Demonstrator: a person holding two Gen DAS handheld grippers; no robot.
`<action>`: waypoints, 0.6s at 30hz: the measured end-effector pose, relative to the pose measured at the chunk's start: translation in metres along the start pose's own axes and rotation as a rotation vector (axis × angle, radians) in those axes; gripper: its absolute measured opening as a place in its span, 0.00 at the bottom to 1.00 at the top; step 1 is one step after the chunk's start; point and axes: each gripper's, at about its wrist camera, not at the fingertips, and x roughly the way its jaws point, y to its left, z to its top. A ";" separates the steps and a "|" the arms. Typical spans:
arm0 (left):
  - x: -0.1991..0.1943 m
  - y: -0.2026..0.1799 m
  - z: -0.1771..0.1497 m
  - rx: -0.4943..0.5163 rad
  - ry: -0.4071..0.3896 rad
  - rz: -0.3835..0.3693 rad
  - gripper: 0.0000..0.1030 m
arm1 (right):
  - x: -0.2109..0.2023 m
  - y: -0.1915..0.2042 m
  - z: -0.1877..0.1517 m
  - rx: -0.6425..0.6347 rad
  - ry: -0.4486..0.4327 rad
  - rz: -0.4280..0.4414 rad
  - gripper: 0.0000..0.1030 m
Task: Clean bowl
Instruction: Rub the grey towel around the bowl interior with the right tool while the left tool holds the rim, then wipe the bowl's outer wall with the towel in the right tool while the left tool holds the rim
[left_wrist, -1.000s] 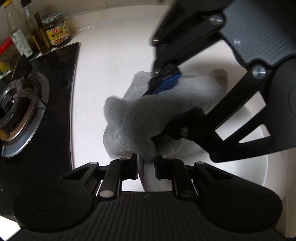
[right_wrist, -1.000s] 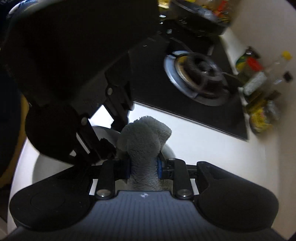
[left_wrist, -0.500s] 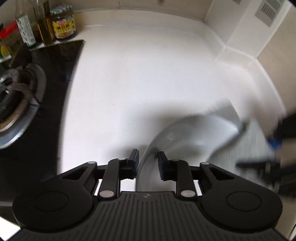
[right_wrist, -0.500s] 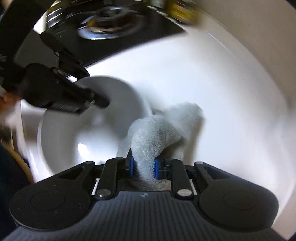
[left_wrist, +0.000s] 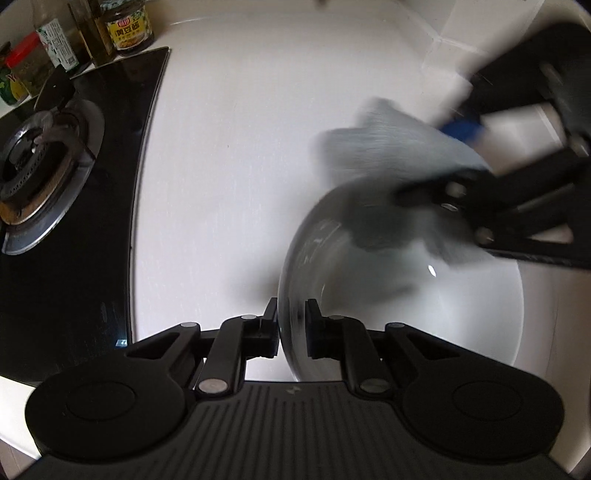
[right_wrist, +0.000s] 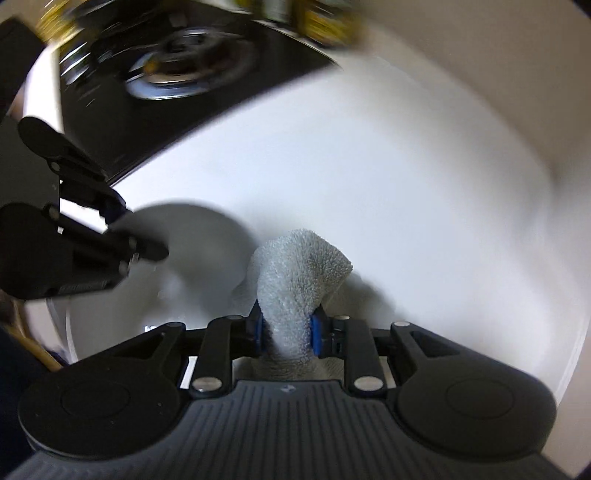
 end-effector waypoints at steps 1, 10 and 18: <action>0.000 0.001 -0.001 -0.005 -0.007 -0.003 0.12 | 0.002 0.005 0.007 -0.110 -0.006 0.024 0.20; 0.000 0.008 0.002 0.016 -0.044 -0.002 0.15 | 0.024 0.025 0.040 -0.586 -0.075 0.268 0.25; 0.007 0.006 0.040 0.118 -0.107 0.071 0.28 | 0.028 -0.006 0.032 -0.223 -0.036 0.155 0.17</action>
